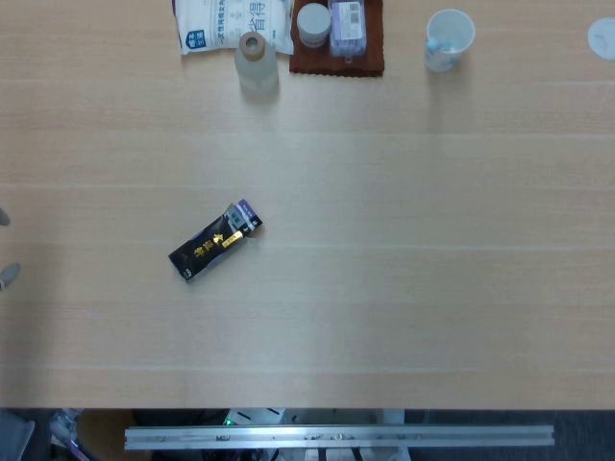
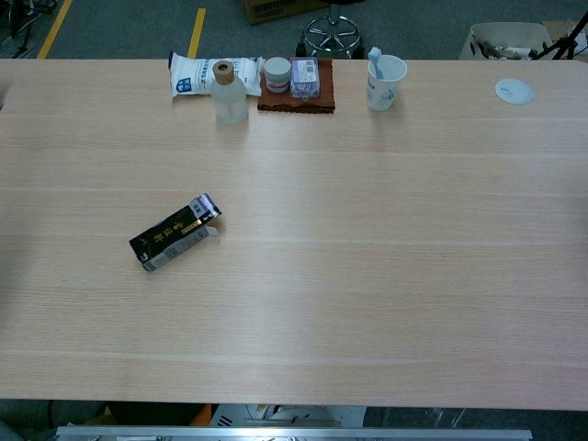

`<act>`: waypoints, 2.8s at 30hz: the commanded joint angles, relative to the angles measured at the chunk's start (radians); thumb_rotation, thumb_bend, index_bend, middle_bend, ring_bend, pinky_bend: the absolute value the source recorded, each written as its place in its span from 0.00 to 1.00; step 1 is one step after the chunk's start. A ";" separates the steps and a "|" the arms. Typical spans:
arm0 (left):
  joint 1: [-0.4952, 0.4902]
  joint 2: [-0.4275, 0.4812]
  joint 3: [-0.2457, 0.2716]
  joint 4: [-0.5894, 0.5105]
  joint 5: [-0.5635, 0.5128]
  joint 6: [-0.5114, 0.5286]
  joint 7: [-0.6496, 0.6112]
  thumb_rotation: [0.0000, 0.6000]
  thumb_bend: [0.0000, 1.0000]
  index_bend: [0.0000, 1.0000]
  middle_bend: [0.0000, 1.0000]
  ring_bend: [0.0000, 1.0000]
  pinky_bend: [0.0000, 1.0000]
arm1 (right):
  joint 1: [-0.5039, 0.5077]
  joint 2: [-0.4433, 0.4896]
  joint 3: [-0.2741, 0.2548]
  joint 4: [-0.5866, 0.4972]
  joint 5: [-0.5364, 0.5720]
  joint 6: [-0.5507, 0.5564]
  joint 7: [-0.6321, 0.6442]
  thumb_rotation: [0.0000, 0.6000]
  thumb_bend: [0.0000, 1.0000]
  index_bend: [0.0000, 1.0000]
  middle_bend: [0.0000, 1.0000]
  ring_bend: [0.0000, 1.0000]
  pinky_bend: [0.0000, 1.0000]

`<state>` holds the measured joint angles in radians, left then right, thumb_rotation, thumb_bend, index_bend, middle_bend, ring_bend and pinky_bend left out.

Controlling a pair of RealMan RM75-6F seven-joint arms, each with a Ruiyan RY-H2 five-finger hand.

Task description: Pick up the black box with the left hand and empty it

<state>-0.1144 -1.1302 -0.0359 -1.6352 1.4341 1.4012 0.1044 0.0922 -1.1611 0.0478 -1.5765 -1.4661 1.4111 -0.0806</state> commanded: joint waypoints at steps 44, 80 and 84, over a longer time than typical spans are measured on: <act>-0.085 -0.167 0.030 -0.045 0.090 -0.095 -0.024 1.00 0.11 0.43 0.10 0.21 0.41 | 0.042 0.055 0.070 -0.045 -0.009 0.049 0.013 1.00 0.05 0.11 0.12 0.05 0.31; -0.185 -0.348 0.027 -0.007 -0.074 -0.258 0.169 1.00 0.11 0.21 0.00 0.10 0.29 | 0.027 0.028 0.058 0.039 0.022 0.036 0.105 1.00 0.05 0.11 0.12 0.05 0.31; -0.197 -0.366 0.024 0.001 -0.078 -0.269 0.171 1.00 0.11 0.20 0.00 0.10 0.29 | 0.027 0.025 0.058 0.043 0.023 0.034 0.107 1.00 0.05 0.11 0.12 0.05 0.31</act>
<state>-0.3101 -1.4948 -0.0110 -1.6360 1.3568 1.1341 0.2749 0.1193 -1.1359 0.1055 -1.5334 -1.4436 1.4455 0.0265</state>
